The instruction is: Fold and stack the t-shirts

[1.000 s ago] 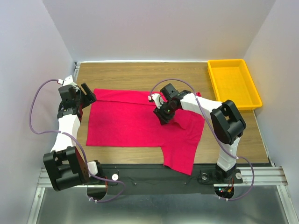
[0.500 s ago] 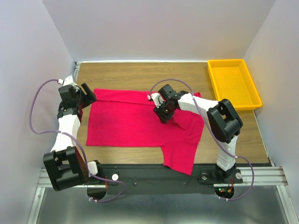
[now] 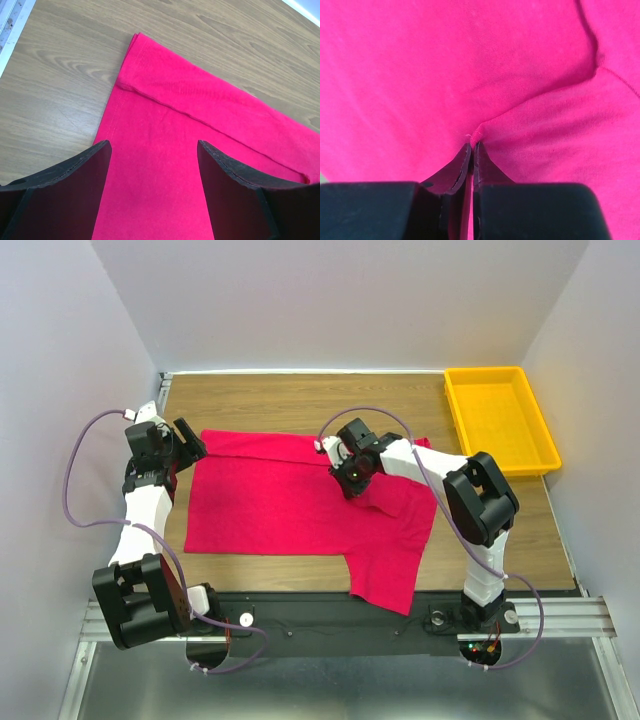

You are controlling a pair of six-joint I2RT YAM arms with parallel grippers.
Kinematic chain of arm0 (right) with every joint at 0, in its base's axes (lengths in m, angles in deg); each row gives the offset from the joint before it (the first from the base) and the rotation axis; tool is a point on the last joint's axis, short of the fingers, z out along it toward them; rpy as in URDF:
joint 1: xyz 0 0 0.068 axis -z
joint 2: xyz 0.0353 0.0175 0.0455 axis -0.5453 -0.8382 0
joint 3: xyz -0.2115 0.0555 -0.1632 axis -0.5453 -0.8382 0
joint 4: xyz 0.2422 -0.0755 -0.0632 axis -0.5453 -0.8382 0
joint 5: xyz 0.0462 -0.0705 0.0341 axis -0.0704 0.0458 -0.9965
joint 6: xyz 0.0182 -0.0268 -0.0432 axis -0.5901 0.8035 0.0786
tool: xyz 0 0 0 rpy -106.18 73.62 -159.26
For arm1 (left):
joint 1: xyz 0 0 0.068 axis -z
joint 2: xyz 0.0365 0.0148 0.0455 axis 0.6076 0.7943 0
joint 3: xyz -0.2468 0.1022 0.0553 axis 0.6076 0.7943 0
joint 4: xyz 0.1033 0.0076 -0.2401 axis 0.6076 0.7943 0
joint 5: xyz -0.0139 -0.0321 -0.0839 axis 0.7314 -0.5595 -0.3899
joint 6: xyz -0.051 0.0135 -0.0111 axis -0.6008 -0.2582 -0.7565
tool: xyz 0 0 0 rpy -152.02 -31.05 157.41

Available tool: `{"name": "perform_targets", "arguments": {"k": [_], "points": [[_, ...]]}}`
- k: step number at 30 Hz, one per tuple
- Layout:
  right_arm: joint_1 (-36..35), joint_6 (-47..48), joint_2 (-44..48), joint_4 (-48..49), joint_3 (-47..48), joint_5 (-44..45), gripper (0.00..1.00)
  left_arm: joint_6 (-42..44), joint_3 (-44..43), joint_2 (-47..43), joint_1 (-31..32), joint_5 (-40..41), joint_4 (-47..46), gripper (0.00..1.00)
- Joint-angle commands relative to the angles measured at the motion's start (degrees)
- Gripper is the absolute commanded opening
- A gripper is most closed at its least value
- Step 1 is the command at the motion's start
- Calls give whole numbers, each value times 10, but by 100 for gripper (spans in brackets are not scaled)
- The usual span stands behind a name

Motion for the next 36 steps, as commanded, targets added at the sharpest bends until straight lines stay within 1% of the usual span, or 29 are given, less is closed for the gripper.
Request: {"name": "perform_targets", "arguments": {"k": [1,8,9,10,11,14,15,17,18,20,21,24,27,28,30,31,32,33,36], "points": [[-10,-17,10,5,36,-31,4,2,6,-8,-3,-5,-24,81],[-14,-33,-13,-2,60,-59,5,2,7,-8,-3,-2,-24,81],[-14,-34,-15,-2,61,-60,8,2,7,-8,-3,-2,-24,81],[-14,-33,-16,-3,63,-62,12,3,7,-8,-2,-3,-24,81],[-14,-33,-16,-4,64,-63,20,3,7,-8,-2,-3,-23,81],[-14,-25,-12,-8,63,-73,31,3,7,-8,-3,-2,-23,81],[-14,-23,-6,-8,62,-76,33,3,7,-8,-3,-2,-23,81],[-14,-13,2,-13,59,-81,34,3,5,-7,-3,-3,-23,81],[-14,-9,12,-15,57,-81,37,3,6,-7,-3,-3,-23,81],[-14,4,24,-18,51,-78,38,3,6,-7,-3,-2,-23,81],[-12,9,42,-20,48,-77,41,3,6,-8,-3,-2,-23,81],[4,23,66,-24,38,-77,41,4,6,-8,-2,-2,-23,81],[68,9,85,-23,32,-74,40,3,5,-8,-2,-1,-23,81],[118,1,88,-19,32,-74,40,3,5,-8,-3,-2,-23,81],[168,-10,94,-10,28,-69,40,2,5,-8,-3,-3,-23,81],[213,-22,96,7,25,-59,40,2,5,-7,-3,-6,-24,81],[233,-28,98,18,24,-39,41,2,5,-7,-3,-8,-24,81],[269,-31,97,25,24,-34,42,0,5,-4,-3,-8,-24,81],[322,-36,72,47,41,-16,45,-1,4,-1,-2,-10,-28,81]]}}
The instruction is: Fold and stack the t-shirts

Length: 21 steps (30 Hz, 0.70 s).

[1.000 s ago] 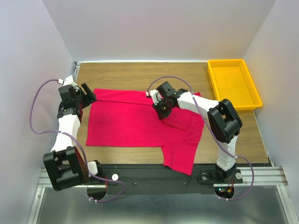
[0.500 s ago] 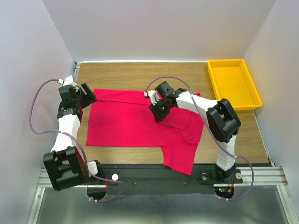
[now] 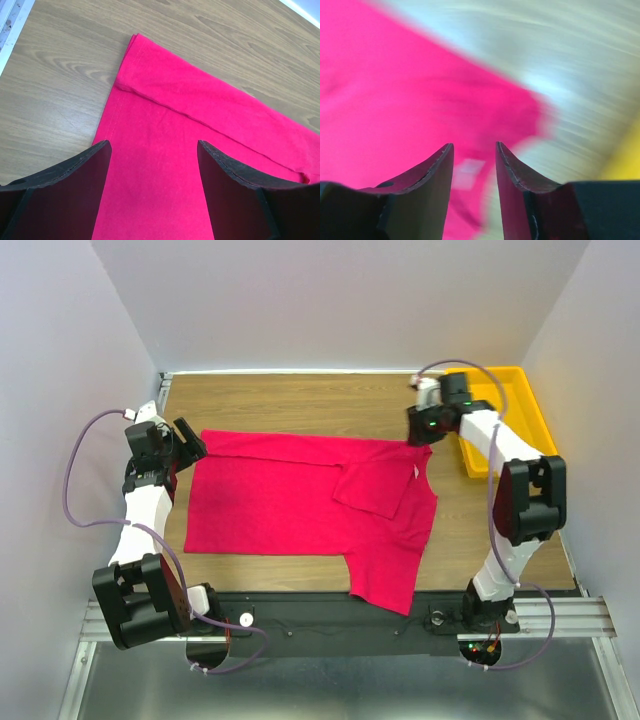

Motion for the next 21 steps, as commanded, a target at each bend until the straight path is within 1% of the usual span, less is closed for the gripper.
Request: {"name": "perform_targets", "arguments": {"k": [1,2,3,6,12,13,16,21], "points": [[71,-22,-17,40,32,29,46,-3,1,6,-2,-7,-28,81],[88,-23,-38,40,44,27,46,-7,-3,19,-3,-5,-28,81],[93,-24,-49,40,58,27,46,-10,-8,19,-2,-5,-28,81],[98,-26,-78,40,95,27,47,-25,-35,59,-2,-10,-32,81],[98,-45,-133,40,132,2,47,-38,-113,177,-3,-23,-29,79],[99,-47,-138,40,134,2,47,-38,-133,204,-3,-21,-28,79],[100,-48,-148,40,127,-7,47,-35,-164,244,-2,-15,-19,78],[99,-41,-143,40,104,8,46,-36,-183,286,-3,-14,-21,78]]}}
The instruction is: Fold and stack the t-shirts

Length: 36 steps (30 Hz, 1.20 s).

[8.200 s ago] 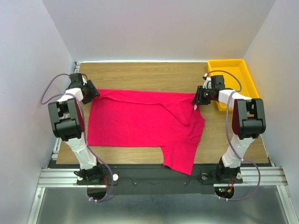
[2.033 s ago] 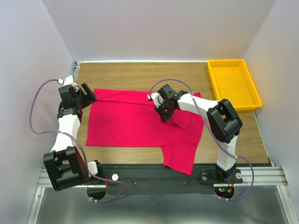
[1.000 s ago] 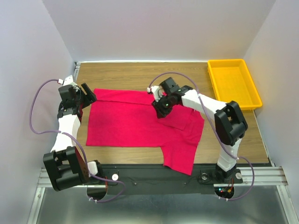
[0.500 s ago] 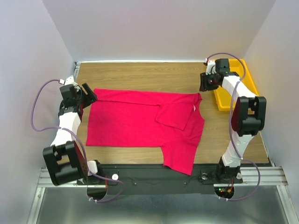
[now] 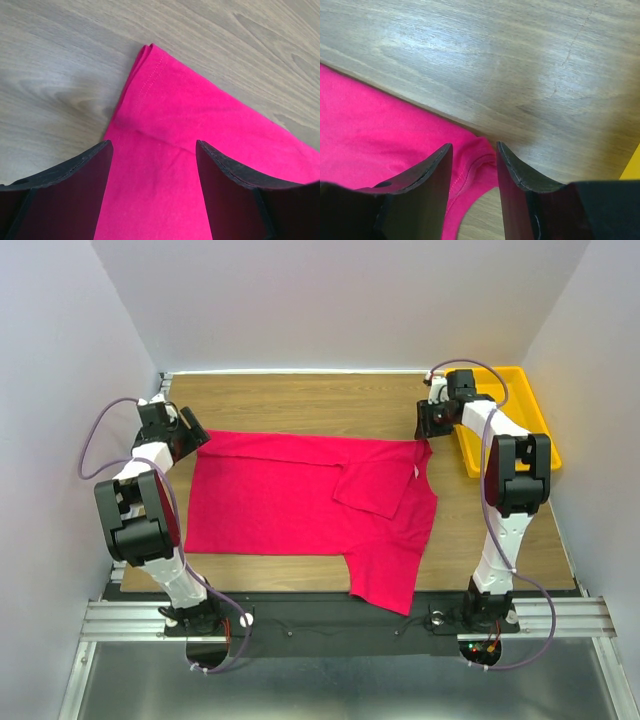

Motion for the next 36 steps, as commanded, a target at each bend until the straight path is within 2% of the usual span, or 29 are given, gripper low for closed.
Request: {"name": "perform_targets", "arguments": {"k": [1,14,17,20,24,27,36], "points": [[0,0,12,15,-8,4,45,-1,-33,12,-3,-3,-8,78],[0,2,15,15,-28,26,37,2,-80,63,-2,1,5,78],[0,4,14,15,-30,29,29,2,-100,78,-3,0,8,78],[0,5,13,16,-31,25,16,2,-121,96,-1,-1,8,77],[0,8,15,19,-23,32,9,6,-152,121,-2,-2,27,77],[0,13,16,20,-11,38,1,9,-179,143,1,-1,40,76],[0,18,8,21,9,34,1,31,-274,206,12,26,88,72]]}}
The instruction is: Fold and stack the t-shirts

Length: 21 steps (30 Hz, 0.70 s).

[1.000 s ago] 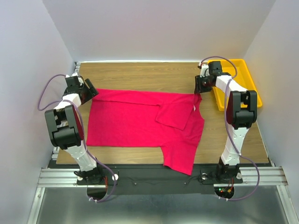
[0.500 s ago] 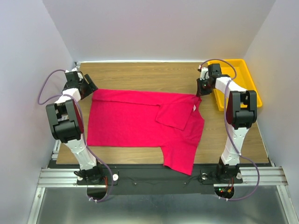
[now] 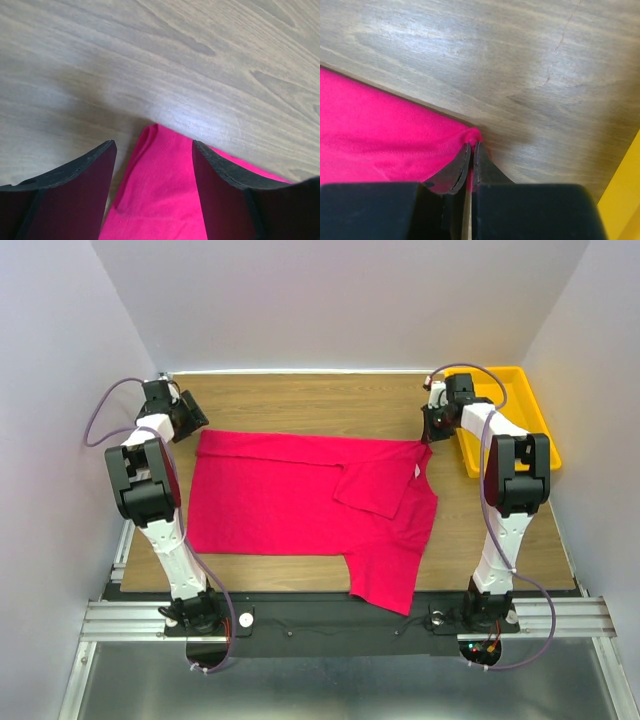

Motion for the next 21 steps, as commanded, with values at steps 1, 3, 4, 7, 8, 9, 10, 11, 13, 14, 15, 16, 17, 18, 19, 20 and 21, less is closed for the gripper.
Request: {"name": "perform_targets", "arguments": {"k": [1,3,4,7,8,9,10,11,13,14,15,16,17,18,19,20,21], "points": [[0,8,7,18,31,5,1,24,-55,11,7,19,32,70],[0,8,5,18,33,3,1,28,-80,32,9,20,49,66],[0,8,3,18,37,2,1,32,-91,42,10,15,53,65],[0,7,1,18,42,3,0,38,-92,49,13,2,62,62],[0,7,1,18,45,3,0,41,-89,48,15,0,63,62],[0,7,1,18,46,3,1,42,-86,47,17,-1,65,62],[0,7,-1,18,48,3,1,47,-85,47,19,1,66,61],[0,6,-2,18,49,3,0,48,-84,47,20,6,70,61],[0,6,-3,18,52,2,1,51,-88,52,24,17,82,59],[0,6,-2,18,53,2,1,51,-90,54,25,32,88,58],[0,5,-2,18,53,2,1,53,-91,56,25,39,95,54],[-1,6,-3,18,54,1,1,53,-95,60,26,45,97,50],[0,6,-2,18,54,1,1,52,-96,62,28,61,102,47],[-1,6,-2,18,55,1,1,53,-98,65,28,65,103,45],[0,6,-3,18,55,1,1,53,-104,71,28,68,107,41],[0,6,-4,18,54,2,1,53,-109,74,30,72,111,38],[0,7,-4,18,56,1,1,54,-113,79,31,71,117,32]]}}
